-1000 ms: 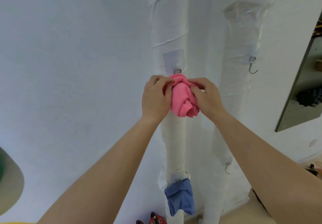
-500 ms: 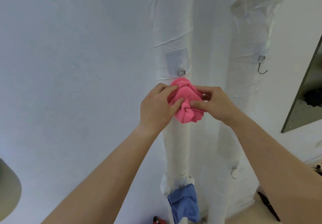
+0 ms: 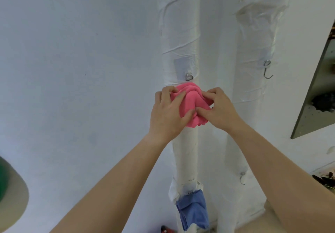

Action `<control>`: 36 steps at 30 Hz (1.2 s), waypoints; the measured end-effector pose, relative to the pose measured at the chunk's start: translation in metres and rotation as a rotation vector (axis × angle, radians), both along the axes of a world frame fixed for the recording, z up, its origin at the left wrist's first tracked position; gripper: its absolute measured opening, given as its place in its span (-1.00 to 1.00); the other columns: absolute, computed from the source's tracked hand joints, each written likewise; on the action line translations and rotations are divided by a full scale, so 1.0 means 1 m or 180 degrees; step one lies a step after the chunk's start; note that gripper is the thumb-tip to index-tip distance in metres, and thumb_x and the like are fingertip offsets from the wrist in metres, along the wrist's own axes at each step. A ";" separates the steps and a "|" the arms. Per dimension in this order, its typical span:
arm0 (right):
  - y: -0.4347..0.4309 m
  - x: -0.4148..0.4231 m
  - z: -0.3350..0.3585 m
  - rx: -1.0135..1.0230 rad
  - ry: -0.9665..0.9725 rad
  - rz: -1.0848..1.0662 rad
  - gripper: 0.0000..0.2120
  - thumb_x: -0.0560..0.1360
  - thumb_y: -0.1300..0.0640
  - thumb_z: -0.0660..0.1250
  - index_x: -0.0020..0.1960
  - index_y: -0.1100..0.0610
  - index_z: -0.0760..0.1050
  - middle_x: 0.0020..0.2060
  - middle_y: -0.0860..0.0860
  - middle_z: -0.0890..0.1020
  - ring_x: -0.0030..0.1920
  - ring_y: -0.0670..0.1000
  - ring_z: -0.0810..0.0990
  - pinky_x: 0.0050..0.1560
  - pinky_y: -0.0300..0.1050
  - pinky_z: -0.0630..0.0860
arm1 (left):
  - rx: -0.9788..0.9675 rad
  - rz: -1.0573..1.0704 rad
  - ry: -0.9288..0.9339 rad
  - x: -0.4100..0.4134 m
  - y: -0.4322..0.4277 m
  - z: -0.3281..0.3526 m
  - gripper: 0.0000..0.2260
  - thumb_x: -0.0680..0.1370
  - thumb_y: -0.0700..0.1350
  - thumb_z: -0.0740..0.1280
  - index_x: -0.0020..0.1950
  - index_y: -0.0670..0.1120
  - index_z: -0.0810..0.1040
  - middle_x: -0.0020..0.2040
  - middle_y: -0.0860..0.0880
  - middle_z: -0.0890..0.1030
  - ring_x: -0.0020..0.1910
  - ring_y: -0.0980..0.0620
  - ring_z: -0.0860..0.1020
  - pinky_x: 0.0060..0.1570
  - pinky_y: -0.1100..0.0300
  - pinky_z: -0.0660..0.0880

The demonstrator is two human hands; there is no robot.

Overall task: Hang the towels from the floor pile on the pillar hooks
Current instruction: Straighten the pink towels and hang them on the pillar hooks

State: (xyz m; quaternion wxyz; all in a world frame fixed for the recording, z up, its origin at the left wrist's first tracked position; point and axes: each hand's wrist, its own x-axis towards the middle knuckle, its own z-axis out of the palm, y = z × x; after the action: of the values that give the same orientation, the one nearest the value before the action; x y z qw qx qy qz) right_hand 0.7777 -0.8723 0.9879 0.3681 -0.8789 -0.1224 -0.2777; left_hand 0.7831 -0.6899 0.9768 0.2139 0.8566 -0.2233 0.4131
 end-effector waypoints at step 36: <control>0.051 -0.101 0.057 -0.1134 0.0881 -0.1260 -0.46 0.27 -0.24 0.19 0.18 -0.04 0.41 0.14 0.04 0.52 0.24 0.21 0.43 0.14 0.16 0.48 | 0.0182 -0.0209 0.1294 -0.072 0.067 0.058 -0.40 0.56 0.15 0.30 0.55 0.00 0.26 0.49 -0.02 0.35 0.46 -0.06 0.31 0.25 -0.01 0.40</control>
State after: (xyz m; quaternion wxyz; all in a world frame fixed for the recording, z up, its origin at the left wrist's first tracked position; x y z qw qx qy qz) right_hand 0.6769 -0.8212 1.0446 0.1599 -0.9659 0.0559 -0.1958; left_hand 0.7113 -0.6232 1.0345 0.2435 0.9203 -0.2150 0.2180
